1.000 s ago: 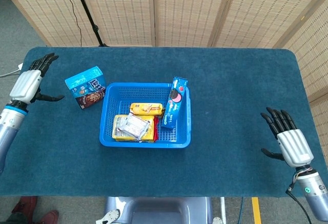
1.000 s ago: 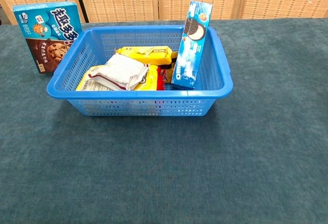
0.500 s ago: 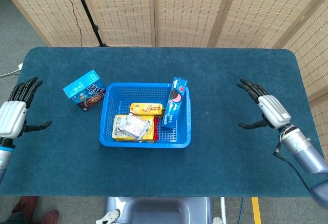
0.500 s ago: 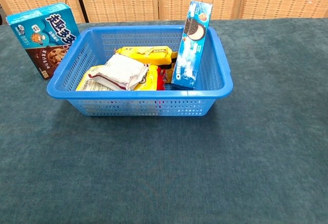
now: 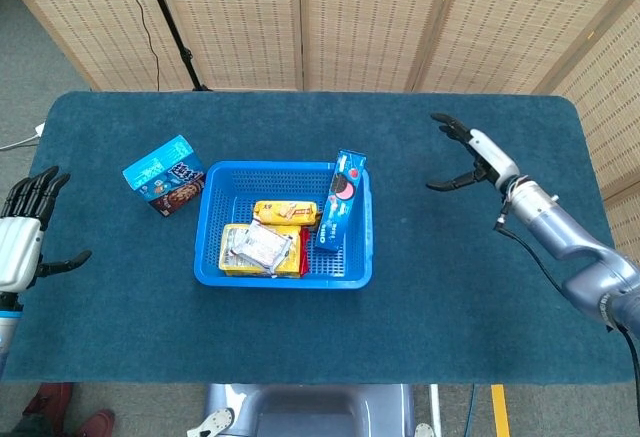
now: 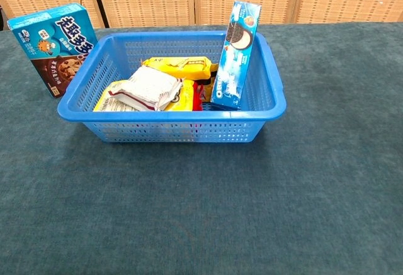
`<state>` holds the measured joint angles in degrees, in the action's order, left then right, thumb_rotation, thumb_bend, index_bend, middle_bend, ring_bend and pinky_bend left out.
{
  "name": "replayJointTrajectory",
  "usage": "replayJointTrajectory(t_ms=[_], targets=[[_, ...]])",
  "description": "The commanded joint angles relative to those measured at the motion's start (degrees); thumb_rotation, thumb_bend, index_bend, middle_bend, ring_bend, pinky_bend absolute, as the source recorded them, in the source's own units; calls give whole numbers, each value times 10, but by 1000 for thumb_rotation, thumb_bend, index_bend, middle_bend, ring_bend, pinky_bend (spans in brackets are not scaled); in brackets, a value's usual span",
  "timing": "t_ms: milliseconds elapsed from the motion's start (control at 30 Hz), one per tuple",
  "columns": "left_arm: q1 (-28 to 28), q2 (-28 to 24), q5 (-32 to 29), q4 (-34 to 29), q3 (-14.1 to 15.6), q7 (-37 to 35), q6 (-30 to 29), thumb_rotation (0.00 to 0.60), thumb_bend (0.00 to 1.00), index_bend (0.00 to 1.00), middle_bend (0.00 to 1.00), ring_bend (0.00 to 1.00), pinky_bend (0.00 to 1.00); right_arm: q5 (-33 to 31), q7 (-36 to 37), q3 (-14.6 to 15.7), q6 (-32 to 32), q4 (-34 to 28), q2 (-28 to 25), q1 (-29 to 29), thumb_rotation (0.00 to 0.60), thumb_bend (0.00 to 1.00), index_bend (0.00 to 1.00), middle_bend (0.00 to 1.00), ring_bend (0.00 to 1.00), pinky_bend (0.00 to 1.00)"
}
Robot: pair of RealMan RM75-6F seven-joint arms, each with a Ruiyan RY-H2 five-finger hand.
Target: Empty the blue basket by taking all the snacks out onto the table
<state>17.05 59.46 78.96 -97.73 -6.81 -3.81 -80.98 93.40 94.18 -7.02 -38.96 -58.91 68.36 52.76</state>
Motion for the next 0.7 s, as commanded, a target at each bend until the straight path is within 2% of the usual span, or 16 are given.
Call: replayJointTrajectory(t_ms=[33,233,367,600,700], targets=[[-1,2,-1,-1,-1,7,0,600,78,0,0,0,0,25,108,34,47,93,62,61,600,0,0,0,0,0],[2,11,-13,2,-7,28,10,600,79,0,0,0,0,62,221,87,52,182,121,103,600,0,0,0,0,0],[10,21,-30,10,-13,47,26,600,79,0,0,0,0,91,298,136,51,247,173,131,600,0,0,0,0,0],[12,28,-44,16,-20,57,34,600,79,0,0,0,0,120,400,194,20,310,216,150,600,0,0,0,0,0],[13,30,-49,19,-22,58,37,600,79,0,0,0,0,124,430,207,11,331,232,156,600,0,0,0,0,0]])
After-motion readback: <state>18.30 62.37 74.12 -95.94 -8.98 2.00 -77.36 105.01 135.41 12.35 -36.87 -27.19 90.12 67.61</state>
